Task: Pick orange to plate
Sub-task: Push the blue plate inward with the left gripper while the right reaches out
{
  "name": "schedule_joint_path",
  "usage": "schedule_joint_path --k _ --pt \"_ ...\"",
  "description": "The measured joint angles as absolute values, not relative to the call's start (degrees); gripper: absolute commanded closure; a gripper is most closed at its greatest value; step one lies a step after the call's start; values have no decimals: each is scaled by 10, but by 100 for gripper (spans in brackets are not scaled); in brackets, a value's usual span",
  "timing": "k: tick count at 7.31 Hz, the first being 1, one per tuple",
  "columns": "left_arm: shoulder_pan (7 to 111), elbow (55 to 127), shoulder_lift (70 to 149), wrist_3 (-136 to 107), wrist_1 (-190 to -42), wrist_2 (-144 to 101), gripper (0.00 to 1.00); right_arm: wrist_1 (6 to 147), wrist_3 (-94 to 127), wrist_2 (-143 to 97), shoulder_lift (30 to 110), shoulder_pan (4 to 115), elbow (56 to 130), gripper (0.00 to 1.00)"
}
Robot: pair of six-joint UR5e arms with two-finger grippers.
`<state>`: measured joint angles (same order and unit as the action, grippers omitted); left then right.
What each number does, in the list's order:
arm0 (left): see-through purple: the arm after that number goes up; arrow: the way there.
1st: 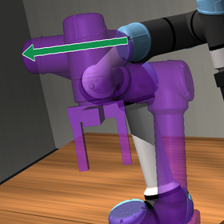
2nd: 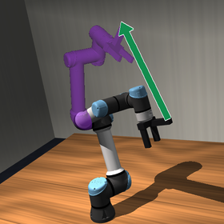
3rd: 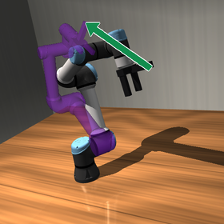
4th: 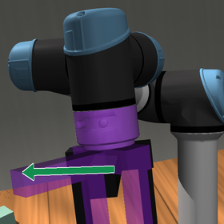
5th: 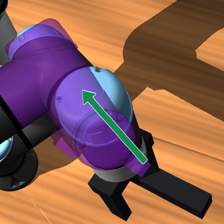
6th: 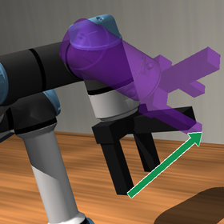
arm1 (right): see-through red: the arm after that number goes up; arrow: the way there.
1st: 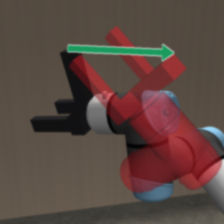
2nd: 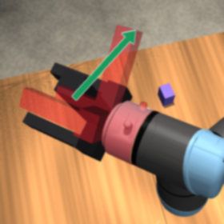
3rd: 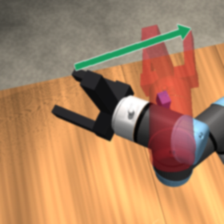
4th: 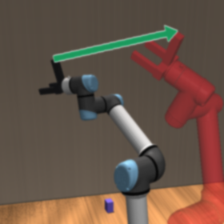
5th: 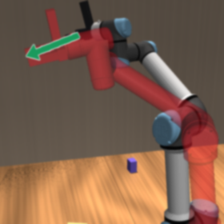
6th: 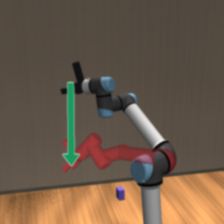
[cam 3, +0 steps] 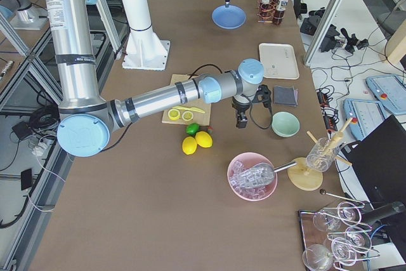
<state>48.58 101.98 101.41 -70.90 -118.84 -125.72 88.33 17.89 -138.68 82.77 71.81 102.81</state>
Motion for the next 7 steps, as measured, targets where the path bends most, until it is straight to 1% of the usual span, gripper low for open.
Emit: schedule_joint_path --k 2,3,5,7 --pt "382 1039 1114 -802 -1078 -1161 100 793 342 -1335 793 632 1017 0" --pt "343 1039 1150 -843 -1052 -1133 100 772 418 -1306 767 590 1011 0" --pt "276 1035 1180 -883 -1040 -1073 100 760 499 -1258 716 533 990 0" --pt "245 1022 1193 -908 -1040 -1047 100 757 531 -1229 656 507 938 0"
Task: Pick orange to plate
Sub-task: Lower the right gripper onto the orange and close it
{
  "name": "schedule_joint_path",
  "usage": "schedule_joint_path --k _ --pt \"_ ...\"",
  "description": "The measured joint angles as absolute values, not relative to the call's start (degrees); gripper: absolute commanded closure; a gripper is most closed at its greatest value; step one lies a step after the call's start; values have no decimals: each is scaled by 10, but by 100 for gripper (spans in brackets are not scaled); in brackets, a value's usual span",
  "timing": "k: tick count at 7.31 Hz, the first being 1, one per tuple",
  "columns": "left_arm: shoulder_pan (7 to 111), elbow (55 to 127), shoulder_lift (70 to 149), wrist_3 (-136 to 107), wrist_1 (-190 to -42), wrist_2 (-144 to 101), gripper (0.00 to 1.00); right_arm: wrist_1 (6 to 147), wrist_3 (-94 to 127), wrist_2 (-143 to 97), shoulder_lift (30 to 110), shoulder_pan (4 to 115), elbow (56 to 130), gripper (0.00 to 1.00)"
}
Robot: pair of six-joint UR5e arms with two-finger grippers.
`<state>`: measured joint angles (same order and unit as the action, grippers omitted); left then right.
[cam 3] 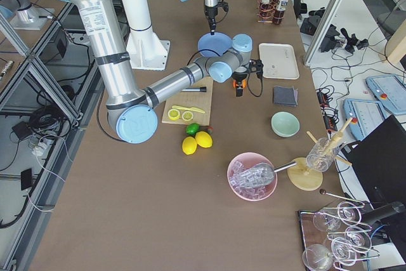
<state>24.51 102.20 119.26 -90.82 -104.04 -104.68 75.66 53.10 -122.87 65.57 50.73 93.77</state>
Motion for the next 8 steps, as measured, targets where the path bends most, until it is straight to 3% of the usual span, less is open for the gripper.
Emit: schedule_joint_path --k 3,4,5,6,7,8 --pt "224 1014 1195 -915 -1042 -1024 100 727 571 -1200 606 477 877 0" --pt "223 1014 1195 -915 -1042 -1023 93 723 578 -1190 602 469 871 0" --pt "223 1014 1195 -915 -1042 -1022 78 722 585 -1180 596 459 864 0" --pt "223 1014 1195 -915 -1042 -1022 38 722 590 -1171 587 450 852 2" --pt "223 1015 1195 -916 -1042 -1020 17 722 594 -1163 577 444 839 6" --pt "223 1016 1195 -916 -1042 -1019 13 722 595 -1159 572 440 830 27"
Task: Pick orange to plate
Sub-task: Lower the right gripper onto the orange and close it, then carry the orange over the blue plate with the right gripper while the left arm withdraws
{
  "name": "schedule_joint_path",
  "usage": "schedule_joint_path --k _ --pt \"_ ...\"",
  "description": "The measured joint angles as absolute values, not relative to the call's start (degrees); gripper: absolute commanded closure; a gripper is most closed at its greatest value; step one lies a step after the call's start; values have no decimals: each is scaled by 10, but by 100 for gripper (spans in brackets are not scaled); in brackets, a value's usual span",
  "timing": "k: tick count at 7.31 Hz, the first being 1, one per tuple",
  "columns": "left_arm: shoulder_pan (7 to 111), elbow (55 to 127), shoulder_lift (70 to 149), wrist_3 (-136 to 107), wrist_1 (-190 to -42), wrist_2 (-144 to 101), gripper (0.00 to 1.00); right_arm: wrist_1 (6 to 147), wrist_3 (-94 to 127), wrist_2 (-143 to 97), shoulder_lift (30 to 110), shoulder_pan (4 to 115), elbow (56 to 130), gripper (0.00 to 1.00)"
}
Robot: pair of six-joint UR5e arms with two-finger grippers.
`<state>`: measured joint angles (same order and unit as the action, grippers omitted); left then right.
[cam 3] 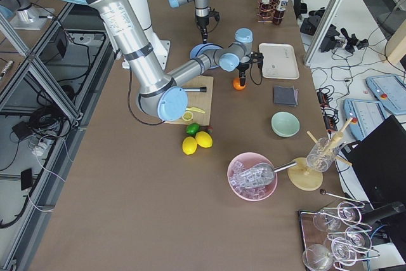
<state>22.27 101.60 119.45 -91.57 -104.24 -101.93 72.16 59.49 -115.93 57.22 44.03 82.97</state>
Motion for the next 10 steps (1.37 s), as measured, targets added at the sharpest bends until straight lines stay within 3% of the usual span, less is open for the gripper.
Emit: schedule_joint_path --k 1,3,4,7,10 --pt "223 1017 1194 -916 -1042 -1019 13 722 595 -1158 568 438 821 45" --pt "229 1020 1194 -916 -1042 -1019 10 721 595 -1156 563 435 809 100" --pt "240 1028 1194 -918 -1041 -1020 5 721 596 -1155 561 435 806 100" --pt "335 1063 1167 -866 -1038 -1084 4 724 634 -1159 527 420 819 100" --pt "462 1073 1099 -704 -1039 -1184 4 736 758 -1106 500 319 876 100"
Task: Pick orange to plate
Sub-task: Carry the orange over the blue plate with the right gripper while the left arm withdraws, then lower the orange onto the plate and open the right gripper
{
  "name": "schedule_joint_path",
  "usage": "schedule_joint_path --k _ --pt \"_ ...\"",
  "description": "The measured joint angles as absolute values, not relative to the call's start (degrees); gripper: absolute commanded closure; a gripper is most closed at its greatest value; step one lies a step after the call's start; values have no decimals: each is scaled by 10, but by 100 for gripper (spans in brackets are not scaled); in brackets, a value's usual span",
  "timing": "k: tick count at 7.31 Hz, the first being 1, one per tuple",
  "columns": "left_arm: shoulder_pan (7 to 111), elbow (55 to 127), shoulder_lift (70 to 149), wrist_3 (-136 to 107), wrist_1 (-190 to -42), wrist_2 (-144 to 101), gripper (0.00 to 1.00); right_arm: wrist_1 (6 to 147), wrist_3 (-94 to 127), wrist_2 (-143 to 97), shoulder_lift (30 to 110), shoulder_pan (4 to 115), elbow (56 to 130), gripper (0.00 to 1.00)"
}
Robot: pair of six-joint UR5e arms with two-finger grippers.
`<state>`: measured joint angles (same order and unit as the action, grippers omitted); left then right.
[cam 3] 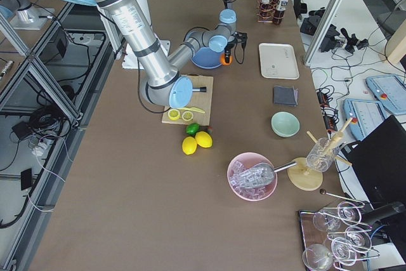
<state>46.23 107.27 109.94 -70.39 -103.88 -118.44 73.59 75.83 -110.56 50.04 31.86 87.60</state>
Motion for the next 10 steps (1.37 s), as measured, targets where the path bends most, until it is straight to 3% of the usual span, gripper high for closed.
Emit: schedule_joint_path --k 2,6,7,10 --pt "505 1070 1072 -644 -1040 -1219 3 751 794 -1062 481 259 884 100" --pt "520 1066 1060 -625 -1042 -1227 3 785 796 -1053 488 241 904 97" --pt "520 1065 1060 -624 -1043 -1227 3 801 793 -1053 488 241 908 1" --pt "522 1064 1060 -618 -1042 -1227 3 816 791 -1051 496 242 920 0"
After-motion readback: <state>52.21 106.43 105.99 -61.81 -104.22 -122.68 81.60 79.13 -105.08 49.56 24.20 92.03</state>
